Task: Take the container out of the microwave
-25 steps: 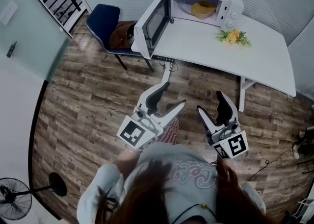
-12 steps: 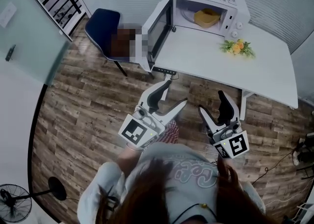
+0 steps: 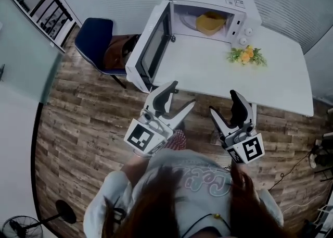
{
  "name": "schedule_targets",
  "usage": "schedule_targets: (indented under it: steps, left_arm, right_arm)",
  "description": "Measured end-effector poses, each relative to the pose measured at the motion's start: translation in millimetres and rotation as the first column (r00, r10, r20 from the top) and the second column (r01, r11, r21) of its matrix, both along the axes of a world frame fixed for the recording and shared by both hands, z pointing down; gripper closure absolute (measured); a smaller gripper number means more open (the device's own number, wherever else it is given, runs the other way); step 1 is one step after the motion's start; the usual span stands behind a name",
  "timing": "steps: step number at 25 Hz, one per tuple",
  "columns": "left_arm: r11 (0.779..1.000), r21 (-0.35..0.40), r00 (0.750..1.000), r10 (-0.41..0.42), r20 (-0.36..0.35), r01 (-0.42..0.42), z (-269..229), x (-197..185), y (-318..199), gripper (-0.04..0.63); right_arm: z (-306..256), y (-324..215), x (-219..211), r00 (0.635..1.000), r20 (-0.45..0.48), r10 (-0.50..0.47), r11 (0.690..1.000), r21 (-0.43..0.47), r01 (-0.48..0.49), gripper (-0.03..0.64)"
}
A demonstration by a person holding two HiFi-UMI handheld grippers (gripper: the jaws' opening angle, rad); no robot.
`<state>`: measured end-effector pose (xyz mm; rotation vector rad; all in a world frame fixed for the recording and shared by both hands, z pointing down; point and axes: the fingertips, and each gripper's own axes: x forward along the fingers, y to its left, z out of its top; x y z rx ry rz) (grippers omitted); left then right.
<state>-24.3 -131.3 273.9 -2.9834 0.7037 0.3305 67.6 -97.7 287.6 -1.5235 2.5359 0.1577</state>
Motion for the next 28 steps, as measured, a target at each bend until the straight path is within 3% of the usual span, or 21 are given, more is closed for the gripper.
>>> schedule_targets:
  steps: [11, 23, 28]
  left_arm:
    - [0.998, 0.016, 0.998, 0.058, 0.006, -0.058, -13, 32, -81, 0.341]
    - [0.995, -0.025, 0.995, 0.096, 0.001, -0.096, -11, 64, -151, 0.341]
    - [0.993, -0.045, 0.994, 0.105, -0.002, -0.105, -7, 74, -171, 0.341]
  right_arm:
    - [-1, -77, 30, 0.997, -0.023, 0.077, 0.997, -0.019, -0.077, 0.301]
    - [-9, -142, 47, 0.994, 0.031, 0.104, 0.994, -0.018, -0.104, 0.301]
    - [2, -162, 58, 0.99, -0.01, 0.138, 0.989, -0.047, -0.138, 0.301]
